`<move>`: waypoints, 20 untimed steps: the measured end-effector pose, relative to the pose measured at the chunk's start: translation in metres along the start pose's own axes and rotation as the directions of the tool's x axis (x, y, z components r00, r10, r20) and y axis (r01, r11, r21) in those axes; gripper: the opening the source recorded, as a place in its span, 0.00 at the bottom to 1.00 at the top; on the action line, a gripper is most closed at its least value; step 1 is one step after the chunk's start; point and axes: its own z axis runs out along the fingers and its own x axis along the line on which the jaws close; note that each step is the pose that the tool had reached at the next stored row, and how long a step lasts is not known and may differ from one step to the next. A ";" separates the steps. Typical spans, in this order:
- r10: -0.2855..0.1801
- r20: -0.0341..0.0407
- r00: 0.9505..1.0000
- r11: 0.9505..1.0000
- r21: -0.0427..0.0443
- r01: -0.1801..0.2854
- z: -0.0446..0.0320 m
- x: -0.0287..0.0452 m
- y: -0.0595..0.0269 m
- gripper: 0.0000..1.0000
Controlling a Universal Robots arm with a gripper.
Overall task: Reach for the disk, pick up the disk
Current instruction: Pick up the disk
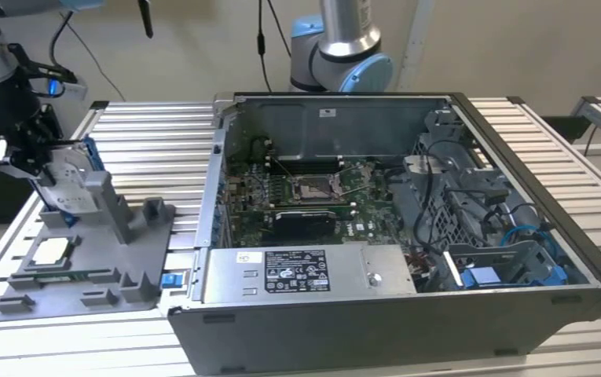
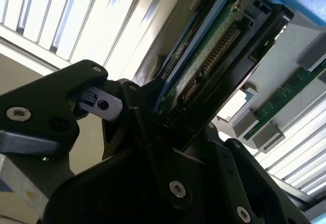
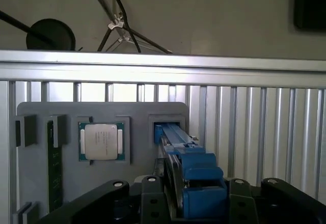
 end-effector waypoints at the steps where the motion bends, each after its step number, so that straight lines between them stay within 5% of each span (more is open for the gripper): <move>1: 0.000 0.000 1.000 1.000 0.000 0.000 -0.0012 -0.0001 0.0001 0.00; 20: 0.000 0.003 1.000 1.000 0.000 0.000 -0.0291 -0.0017 0.0011 0.00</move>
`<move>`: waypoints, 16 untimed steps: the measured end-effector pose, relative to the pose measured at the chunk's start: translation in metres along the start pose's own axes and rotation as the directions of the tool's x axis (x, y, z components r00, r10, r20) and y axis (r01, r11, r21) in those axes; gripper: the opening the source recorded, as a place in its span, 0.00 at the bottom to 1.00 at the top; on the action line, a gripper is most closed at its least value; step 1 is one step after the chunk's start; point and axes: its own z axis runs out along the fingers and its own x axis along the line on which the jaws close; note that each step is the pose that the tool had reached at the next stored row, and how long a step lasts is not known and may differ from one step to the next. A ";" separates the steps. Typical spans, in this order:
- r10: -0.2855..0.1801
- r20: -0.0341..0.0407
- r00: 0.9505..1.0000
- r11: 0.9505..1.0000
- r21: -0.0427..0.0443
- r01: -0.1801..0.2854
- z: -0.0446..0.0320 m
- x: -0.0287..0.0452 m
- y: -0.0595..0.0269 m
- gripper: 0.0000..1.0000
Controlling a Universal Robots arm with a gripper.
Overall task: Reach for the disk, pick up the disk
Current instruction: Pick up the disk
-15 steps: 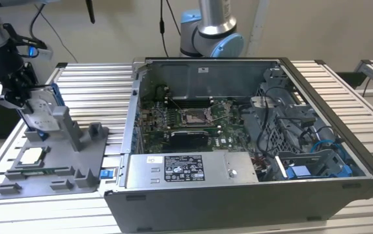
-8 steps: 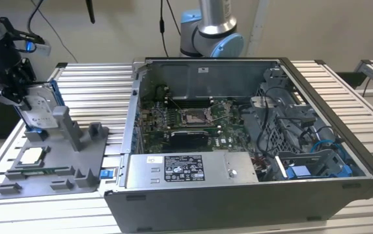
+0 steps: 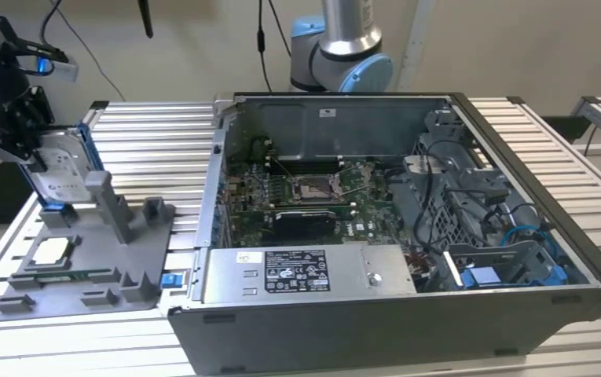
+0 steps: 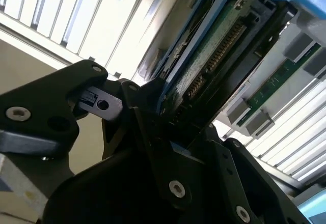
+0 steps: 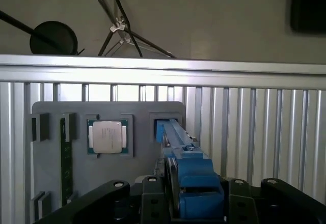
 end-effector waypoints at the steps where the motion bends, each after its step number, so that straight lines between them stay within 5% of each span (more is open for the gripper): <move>1: 0.000 0.001 1.000 1.000 0.000 0.000 -0.0020 -0.0001 0.0001 0.00; 5: 0.000 0.004 1.000 1.000 0.001 0.000 -0.0108 -0.0007 0.0005 0.00; 11: -0.001 0.032 0.999 1.000 0.003 0.001 -0.0201 -0.0014 0.0016 0.00; 16: -0.001 0.034 0.999 1.000 0.003 0.001 -0.0340 -0.0022 0.0020 0.00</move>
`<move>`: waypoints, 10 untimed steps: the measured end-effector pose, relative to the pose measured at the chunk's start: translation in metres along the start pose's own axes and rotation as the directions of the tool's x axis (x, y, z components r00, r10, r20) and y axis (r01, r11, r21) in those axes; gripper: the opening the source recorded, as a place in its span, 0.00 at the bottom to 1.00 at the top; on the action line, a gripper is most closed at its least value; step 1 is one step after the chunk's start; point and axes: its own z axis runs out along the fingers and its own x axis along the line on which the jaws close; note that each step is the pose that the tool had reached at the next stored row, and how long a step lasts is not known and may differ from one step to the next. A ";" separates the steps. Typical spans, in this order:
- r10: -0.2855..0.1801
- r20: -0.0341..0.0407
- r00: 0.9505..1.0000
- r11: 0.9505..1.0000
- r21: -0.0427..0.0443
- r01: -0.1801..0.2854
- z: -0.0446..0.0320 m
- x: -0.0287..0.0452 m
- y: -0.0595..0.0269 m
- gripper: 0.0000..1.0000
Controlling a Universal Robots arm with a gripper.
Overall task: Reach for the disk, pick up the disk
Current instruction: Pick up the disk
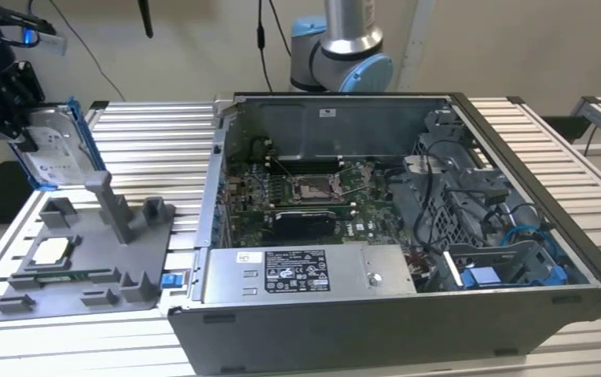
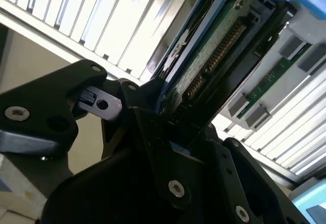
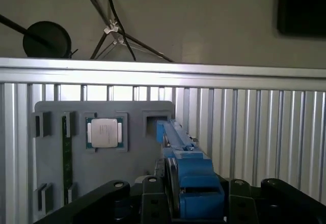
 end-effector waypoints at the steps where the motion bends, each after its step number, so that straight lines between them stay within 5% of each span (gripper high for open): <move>1: 0.000 0.000 1.000 1.000 0.000 0.000 -0.0028 -0.0003 0.0001 0.00; 10: 0.000 0.000 1.000 1.000 0.000 0.000 -0.0199 -0.0019 0.0005 0.00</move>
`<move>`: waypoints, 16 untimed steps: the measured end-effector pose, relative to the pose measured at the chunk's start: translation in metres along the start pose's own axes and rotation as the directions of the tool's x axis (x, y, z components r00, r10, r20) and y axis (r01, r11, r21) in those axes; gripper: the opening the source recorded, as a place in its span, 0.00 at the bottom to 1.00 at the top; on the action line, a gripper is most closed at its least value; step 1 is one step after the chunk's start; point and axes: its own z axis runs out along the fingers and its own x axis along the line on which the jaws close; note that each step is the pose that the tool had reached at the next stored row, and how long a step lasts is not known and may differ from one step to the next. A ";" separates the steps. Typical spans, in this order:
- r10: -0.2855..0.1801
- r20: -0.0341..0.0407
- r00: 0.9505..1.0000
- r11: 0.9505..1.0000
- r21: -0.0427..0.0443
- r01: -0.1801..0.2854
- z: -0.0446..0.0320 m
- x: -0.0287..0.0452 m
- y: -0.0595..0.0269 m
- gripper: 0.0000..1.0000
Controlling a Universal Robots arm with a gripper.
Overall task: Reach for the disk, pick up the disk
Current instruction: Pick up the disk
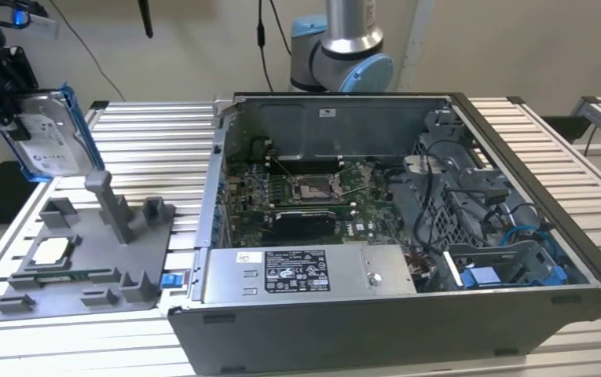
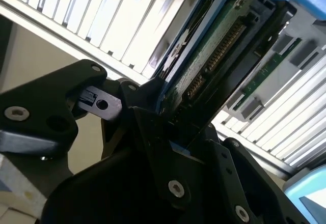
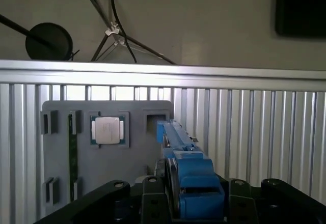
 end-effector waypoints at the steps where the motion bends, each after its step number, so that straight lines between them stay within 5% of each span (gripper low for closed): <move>1: 0.000 0.000 1.000 1.000 0.000 0.000 -0.0018 -0.0002 0.0001 0.00; 16: 0.000 0.000 1.000 1.000 0.000 0.000 -0.0327 -0.0032 0.0008 0.00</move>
